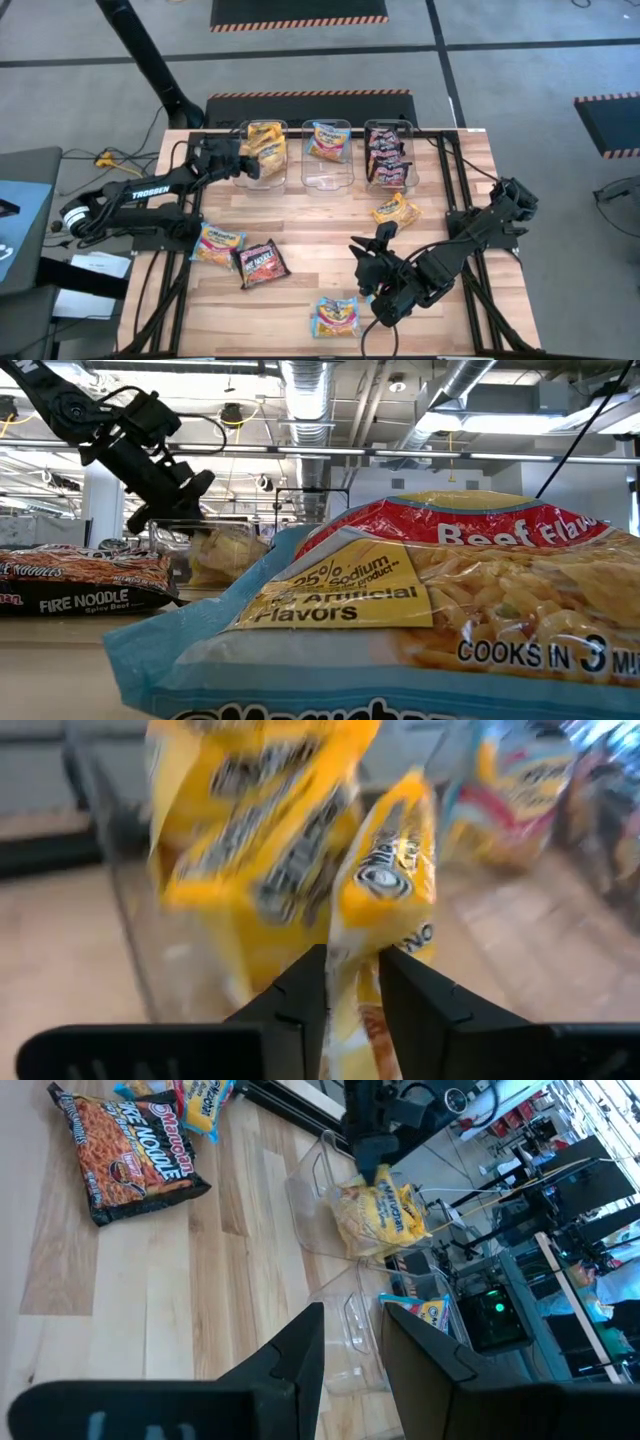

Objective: Sort Maruchan noodles
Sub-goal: Put the yellow noodle pack into the left transparent bin

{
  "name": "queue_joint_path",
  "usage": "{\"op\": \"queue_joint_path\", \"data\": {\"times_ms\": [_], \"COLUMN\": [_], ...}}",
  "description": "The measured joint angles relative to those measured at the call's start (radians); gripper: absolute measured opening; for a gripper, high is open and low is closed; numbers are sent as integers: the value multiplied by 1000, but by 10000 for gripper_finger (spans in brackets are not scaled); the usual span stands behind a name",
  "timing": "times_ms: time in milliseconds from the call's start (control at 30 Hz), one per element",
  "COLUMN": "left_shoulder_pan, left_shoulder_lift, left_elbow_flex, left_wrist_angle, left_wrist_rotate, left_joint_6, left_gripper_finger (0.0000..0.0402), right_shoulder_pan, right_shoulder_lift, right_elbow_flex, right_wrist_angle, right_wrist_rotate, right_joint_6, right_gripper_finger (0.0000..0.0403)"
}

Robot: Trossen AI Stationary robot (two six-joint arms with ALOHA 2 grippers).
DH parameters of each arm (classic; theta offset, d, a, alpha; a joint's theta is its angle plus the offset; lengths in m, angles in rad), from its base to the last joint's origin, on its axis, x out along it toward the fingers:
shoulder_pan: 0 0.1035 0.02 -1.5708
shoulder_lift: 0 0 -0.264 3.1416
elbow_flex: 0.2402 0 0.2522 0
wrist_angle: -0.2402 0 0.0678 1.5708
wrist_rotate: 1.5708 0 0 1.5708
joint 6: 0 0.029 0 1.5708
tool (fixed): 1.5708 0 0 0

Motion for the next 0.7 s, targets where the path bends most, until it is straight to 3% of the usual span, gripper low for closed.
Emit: {"op": "queue_joint_path", "data": {"times_ms": [100,467,700], "left_shoulder_pan": [0,11,46], "left_shoulder_lift": [0,-1,-1], "left_elbow_flex": [0,38,86], "left_wrist_angle": [-68,-85,-250], "left_wrist_rotate": [-2,-4,-27], "left_joint_6": [-2,91,106], "left_gripper_finger": [87,88,88], "right_shoulder_pan": [0,0,0], "right_shoulder_lift": [0,0,0], "right_elbow_flex": [0,0,0], "right_wrist_angle": [0,1,1], "right_wrist_rotate": [0,0,0], "right_joint_6": [0,0,0], "right_gripper_finger": [128,128,128]}}
